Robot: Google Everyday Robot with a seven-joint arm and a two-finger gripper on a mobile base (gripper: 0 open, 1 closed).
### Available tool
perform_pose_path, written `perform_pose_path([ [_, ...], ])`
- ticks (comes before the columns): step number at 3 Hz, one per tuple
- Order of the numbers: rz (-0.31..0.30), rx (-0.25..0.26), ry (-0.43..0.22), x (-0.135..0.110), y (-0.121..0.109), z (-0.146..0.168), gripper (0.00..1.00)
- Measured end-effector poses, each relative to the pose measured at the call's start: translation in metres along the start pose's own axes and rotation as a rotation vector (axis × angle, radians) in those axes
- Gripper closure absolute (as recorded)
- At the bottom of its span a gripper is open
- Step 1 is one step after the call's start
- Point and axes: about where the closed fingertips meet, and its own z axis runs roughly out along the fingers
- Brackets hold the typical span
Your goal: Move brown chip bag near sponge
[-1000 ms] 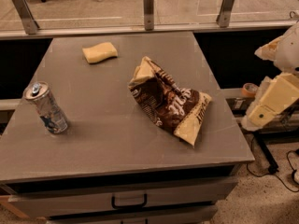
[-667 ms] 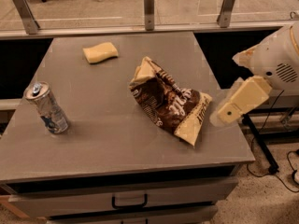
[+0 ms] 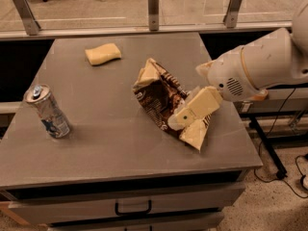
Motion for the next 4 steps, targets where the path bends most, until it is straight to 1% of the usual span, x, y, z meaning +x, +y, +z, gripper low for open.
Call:
perform_pose_path([
  [1,-0.042,0.031,-0.016,0.004,-0.011,0.033,0.0],
  [2,-0.074,0.034,-0.033,0.01,-0.02,0.06,0.19],
  [3,-0.119,0.023,-0.054,0.002,-0.021,0.073,0.42],
  [4,-0.186,0.079,-0.064,-0.027,-0.047,0.069,0.65],
])
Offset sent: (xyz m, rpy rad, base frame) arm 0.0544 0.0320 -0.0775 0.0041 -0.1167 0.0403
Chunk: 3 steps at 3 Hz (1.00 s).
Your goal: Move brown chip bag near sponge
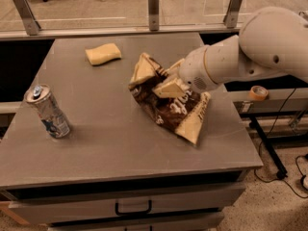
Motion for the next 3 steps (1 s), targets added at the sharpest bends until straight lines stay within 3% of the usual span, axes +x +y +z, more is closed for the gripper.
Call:
perform_pose_path([
  [1,-0.028,0.08,-0.006,-0.02,-0.057,-0.01,0.88],
  [2,-0.007,0.112,-0.013,-0.039,-0.114,-0.003,1.0],
  [3,0.0,0.102,-0.001,-0.067,-0.143,0.025,1.0],
])
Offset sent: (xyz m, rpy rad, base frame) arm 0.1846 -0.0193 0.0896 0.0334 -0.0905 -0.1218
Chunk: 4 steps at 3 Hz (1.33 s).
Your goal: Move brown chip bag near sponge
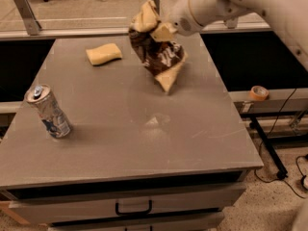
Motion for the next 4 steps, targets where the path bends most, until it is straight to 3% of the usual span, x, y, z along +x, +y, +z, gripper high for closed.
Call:
perform_pose_path([
  [1,0.016,-0.036,0.023,-0.028,-0.008,0.032,0.82],
  [2,-0.002,-0.065,0.035,-0.042,0.0,0.053,0.59],
  [3,0.003,-0.07,0.044,-0.039,0.002,0.064,0.35],
  [4,-0.013,-0.037,0.063,-0.037,0.001,0.062,0.13],
])
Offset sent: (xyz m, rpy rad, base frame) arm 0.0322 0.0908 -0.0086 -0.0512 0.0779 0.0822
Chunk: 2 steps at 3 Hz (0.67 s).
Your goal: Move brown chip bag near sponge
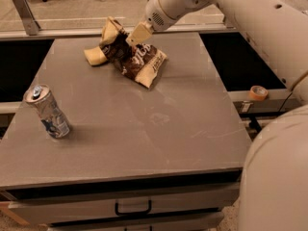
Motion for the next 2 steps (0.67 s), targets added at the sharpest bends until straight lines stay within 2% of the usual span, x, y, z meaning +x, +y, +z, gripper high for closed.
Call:
perform_pose_path([
  [1,0.027,-0.003,0.005,0.012,0.0,-0.01,0.0],
  [2,0.106,-0.054,-0.018,0.049,0.005,-0.032,0.0],
])
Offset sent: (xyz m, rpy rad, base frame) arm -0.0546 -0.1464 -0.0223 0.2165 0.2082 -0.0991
